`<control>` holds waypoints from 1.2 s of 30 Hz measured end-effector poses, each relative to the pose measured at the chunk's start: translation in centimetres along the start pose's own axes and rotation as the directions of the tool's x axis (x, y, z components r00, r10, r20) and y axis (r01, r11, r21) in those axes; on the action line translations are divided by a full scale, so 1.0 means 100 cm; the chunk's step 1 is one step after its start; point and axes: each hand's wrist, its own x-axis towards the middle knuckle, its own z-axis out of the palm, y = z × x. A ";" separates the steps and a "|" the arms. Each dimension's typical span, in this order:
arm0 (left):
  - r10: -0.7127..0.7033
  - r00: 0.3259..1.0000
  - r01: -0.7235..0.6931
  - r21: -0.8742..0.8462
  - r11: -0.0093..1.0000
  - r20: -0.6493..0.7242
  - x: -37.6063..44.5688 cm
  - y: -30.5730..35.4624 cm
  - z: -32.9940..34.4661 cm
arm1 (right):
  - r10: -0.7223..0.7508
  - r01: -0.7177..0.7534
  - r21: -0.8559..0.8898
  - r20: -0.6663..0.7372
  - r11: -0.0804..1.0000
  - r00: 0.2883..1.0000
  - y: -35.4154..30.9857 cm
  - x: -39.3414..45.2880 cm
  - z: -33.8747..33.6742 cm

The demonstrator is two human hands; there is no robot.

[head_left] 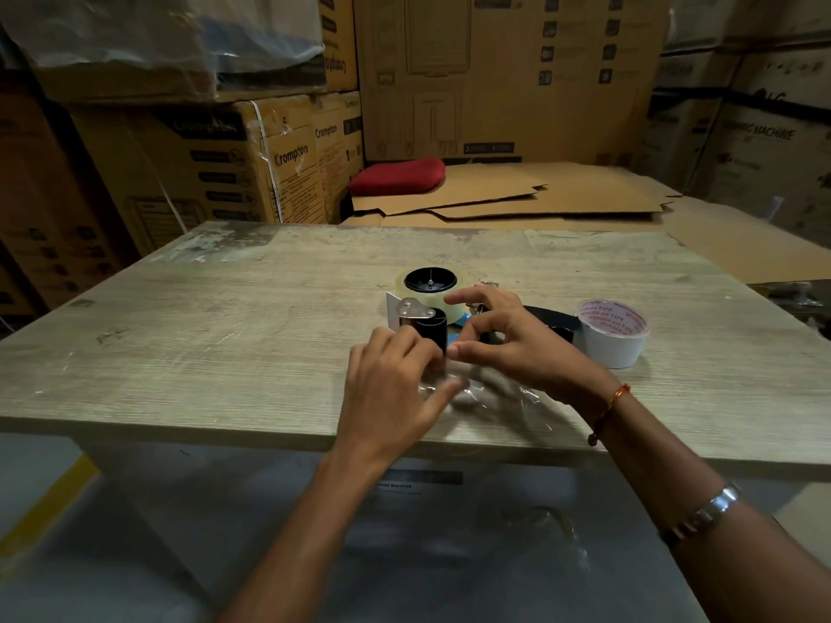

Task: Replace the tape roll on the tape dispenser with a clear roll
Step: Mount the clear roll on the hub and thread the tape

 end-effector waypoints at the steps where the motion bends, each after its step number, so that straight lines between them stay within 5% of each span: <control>1: -0.010 0.999 0.009 0.015 1.000 0.050 0.000 0.000 0.003 | -0.001 0.001 -0.001 -0.004 1.000 1.000 0.000 0.001 0.000; 9: -0.055 0.997 0.053 0.043 0.998 0.054 0.003 0.000 0.005 | 0.004 -0.004 0.006 -0.005 1.000 1.000 0.001 0.002 0.005; 14: -0.129 0.989 0.133 -0.050 0.990 0.071 0.001 -0.002 0.002 | 0.011 0.039 0.206 -0.234 0.978 0.972 -0.002 0.004 0.006; 17: -0.179 0.978 0.194 -0.154 0.969 0.107 0.002 -0.006 0.001 | -0.084 0.067 -0.059 -0.367 0.996 0.926 0.003 0.005 -0.006; 21: -0.213 0.969 0.239 -0.242 0.940 0.126 0.002 -0.011 -0.002 | -0.013 -0.056 -0.526 -0.127 0.848 0.992 0.011 0.001 -0.016; 30: -0.291 0.950 0.309 -0.192 0.932 0.113 0.006 -0.014 -0.003 | 0.063 -0.176 -0.730 -0.180 0.661 0.982 0.027 0.012 0.002; 36: -0.284 0.953 0.302 -0.216 0.929 0.109 0.006 -0.013 -0.006 | 0.090 -0.184 -0.645 -0.176 0.742 0.980 0.035 0.010 0.000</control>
